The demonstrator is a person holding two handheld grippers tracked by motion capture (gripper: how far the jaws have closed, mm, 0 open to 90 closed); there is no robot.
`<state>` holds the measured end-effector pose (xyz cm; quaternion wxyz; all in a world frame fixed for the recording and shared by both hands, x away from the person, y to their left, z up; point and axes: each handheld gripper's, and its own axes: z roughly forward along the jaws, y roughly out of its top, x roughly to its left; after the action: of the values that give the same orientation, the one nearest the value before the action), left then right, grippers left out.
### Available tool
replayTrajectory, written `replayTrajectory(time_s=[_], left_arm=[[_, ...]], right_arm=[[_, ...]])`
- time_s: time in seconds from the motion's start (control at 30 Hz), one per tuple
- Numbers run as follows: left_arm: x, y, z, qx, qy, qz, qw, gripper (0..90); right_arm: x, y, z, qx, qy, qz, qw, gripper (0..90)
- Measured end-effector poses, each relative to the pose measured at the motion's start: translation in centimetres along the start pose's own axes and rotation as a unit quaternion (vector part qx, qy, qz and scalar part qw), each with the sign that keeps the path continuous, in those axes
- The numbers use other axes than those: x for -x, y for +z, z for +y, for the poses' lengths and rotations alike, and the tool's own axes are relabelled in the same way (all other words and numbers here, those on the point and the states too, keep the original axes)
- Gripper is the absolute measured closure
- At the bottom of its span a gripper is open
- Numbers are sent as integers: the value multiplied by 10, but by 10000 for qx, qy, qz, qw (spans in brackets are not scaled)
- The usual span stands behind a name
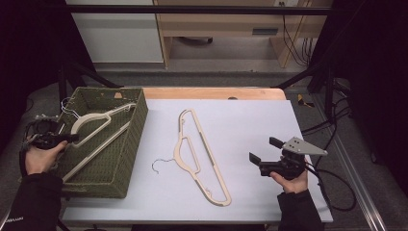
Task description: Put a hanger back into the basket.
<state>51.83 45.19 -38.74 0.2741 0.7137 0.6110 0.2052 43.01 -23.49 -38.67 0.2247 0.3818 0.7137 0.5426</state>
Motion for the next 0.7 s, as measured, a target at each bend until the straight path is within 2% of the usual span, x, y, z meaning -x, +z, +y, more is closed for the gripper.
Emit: replayTrajectory(time_s=[0.07, 0.17, 0.27, 0.33, 0.4, 0.53, 0.63, 0.7], left_arm=[[-2, -1, -2, -35, -26, 9, 10000, 639], [-3, -9, -5, 152, -60, -38, 9999, 605], [2, -22, -5, 466, -17, -91, 9989, 550], [8, -30, -4, 700, 82, -160, 9974, 498], [18, -38, -2, 1007, 158, -295, 9944, 429], [42, -50, 3, 1491, 450, -678, 9855, 308], [66, -56, 5, 1824, 688, -1024, 9754, 226], [79, -59, 6, 1992, 840, -1157, 9695, 177]], right_arm=[[0, 0, 0, 5, 1, -3, 10000, 55], [0, 0, 0, 11, -6, -5, 10000, 55], [1, -1, 0, 16, -19, -31, 10000, 54], [1, -1, 1, 10, -10, -31, 10000, 54], [1, -1, 1, 13, -2, -22, 10000, 54], [1, -2, 1, 61, 18, -2, 10000, 53], [1, -3, 1, 91, 5, 20, 10000, 52], [1, -4, 2, 91, 5, 7, 10000, 51]])
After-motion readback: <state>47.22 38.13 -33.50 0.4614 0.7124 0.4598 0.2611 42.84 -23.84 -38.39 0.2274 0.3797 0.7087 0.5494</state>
